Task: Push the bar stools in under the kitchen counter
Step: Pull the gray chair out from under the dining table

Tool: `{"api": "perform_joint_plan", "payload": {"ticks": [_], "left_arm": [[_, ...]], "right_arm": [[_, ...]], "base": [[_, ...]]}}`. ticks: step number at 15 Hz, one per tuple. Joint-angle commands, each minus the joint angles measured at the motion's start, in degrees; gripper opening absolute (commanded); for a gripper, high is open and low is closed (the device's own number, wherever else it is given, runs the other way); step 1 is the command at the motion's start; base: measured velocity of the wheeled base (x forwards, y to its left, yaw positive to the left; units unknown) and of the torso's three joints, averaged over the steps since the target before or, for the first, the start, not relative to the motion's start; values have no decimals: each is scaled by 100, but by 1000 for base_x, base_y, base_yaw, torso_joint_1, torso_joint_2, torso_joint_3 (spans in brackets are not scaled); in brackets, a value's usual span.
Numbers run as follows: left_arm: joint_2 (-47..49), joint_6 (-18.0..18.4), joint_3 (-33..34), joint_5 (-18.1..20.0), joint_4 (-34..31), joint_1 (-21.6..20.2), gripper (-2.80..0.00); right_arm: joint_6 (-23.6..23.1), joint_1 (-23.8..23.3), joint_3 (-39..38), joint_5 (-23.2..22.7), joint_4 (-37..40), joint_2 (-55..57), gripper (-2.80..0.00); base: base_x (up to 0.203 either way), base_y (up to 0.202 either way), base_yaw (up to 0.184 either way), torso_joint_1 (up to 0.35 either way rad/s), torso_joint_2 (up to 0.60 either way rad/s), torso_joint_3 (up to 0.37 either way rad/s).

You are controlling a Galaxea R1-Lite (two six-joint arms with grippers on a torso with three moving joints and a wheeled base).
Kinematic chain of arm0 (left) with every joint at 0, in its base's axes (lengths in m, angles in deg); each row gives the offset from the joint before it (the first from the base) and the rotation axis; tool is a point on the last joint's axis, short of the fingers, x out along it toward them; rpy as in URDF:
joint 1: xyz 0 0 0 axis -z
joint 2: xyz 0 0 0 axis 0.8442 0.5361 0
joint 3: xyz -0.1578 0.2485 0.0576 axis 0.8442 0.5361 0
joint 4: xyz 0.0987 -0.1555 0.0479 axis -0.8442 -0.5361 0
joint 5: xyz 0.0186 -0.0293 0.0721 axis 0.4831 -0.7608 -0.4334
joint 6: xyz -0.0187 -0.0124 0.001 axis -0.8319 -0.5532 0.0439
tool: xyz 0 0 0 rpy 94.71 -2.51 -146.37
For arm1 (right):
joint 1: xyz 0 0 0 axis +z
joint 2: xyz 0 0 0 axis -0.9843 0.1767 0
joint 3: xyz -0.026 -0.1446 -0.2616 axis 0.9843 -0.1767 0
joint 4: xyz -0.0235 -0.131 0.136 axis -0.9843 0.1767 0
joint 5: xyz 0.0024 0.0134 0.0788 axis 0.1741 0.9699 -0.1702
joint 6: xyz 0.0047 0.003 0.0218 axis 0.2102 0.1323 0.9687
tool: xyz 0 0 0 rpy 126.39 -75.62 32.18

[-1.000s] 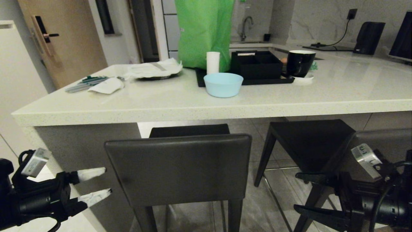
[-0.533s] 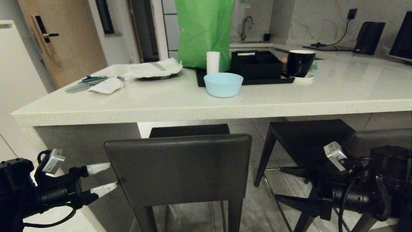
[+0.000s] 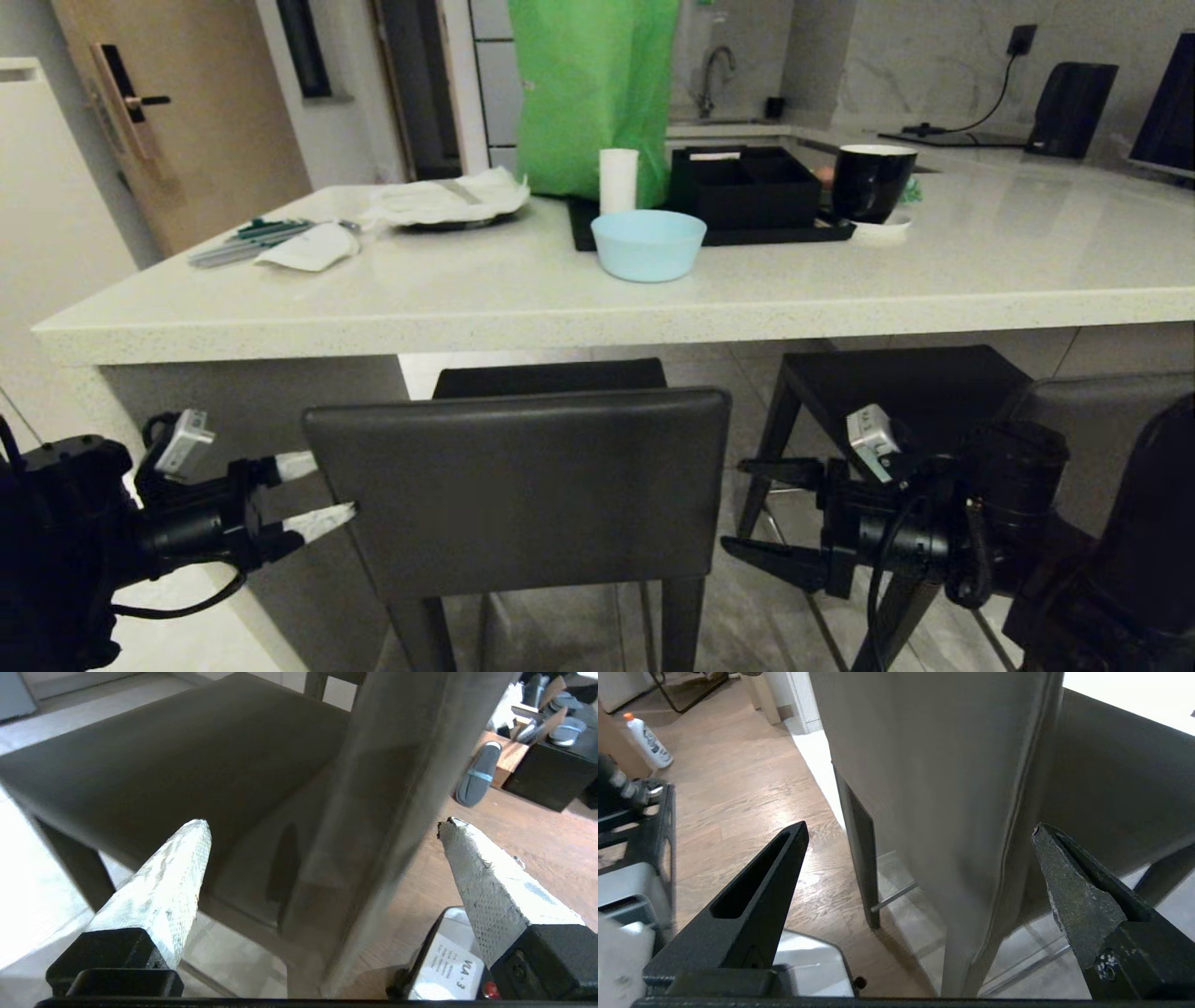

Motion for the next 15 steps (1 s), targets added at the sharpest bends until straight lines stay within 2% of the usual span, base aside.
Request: {"api": "perform_joint_plan", "payload": {"ticks": [1,8,15], "left_arm": [[155,8,-127,46,52,90,0],[-103,8,101,46,68,459,0],[-179,-212,119,-52,108,644,0]], "right_arm": [[39,30,390,54,-44,361,0],[322,639,854,420,-43,522,0],[335,702,972,435,-43,628,0]], "base": [[0,0,0,0,0,0],[0,0,0,0,0,0],[0,0,0,0,0,0]]}}
